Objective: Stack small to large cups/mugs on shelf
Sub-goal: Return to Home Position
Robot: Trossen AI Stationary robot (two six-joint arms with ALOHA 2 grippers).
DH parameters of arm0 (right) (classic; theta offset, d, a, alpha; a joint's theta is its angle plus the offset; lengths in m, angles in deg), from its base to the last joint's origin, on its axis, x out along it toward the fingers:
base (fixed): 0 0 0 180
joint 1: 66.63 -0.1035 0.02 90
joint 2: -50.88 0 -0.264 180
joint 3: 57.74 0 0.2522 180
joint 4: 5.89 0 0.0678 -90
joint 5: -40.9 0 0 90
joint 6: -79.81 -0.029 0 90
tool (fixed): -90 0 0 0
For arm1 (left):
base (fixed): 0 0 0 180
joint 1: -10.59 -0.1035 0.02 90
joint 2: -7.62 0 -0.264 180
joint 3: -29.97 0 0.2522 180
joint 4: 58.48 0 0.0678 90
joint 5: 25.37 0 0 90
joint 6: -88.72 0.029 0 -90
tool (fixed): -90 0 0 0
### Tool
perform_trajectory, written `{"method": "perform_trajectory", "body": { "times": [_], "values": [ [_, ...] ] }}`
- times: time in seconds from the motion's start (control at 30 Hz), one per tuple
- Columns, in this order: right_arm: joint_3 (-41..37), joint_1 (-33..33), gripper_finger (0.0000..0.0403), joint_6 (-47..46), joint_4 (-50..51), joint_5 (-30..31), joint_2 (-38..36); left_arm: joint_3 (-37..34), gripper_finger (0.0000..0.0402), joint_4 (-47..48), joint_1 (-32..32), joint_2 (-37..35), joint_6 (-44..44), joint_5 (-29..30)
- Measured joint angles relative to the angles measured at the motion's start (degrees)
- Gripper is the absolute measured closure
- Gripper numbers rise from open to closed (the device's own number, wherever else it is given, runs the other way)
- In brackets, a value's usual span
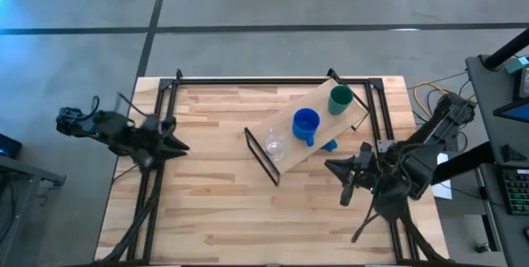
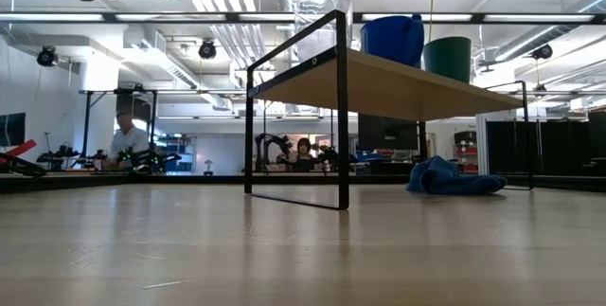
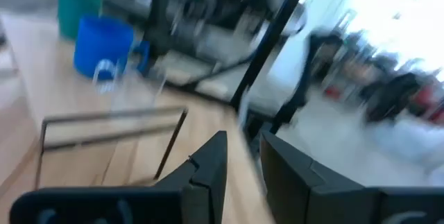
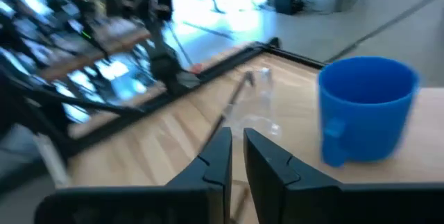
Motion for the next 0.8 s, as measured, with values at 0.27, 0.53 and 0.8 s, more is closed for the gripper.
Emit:
{"method": "perform_trajectory", "body": {
  "times": [0.27,0.53,0.8],
  "values": [
    [-25.6,3.5,0.0369,34.3,-62.6,-8.0,-10.5,-8.5,0.0329,-4.5,0.0,-13.5,-0.1,-0.2],
    [-41.2,19.1,0.0369,51.4,-109.1,-36.1,-6.6,-11.2,0.0329,-4.3,0.0,-18.4,3.8,-0.4],
    [-46.1,26.8,0.0369,46.9,-109.1,-44.7,-4.6,-12.8,0.0329,-4.9,0.0,-18.4,10.5,-0.5]
  ]
}}
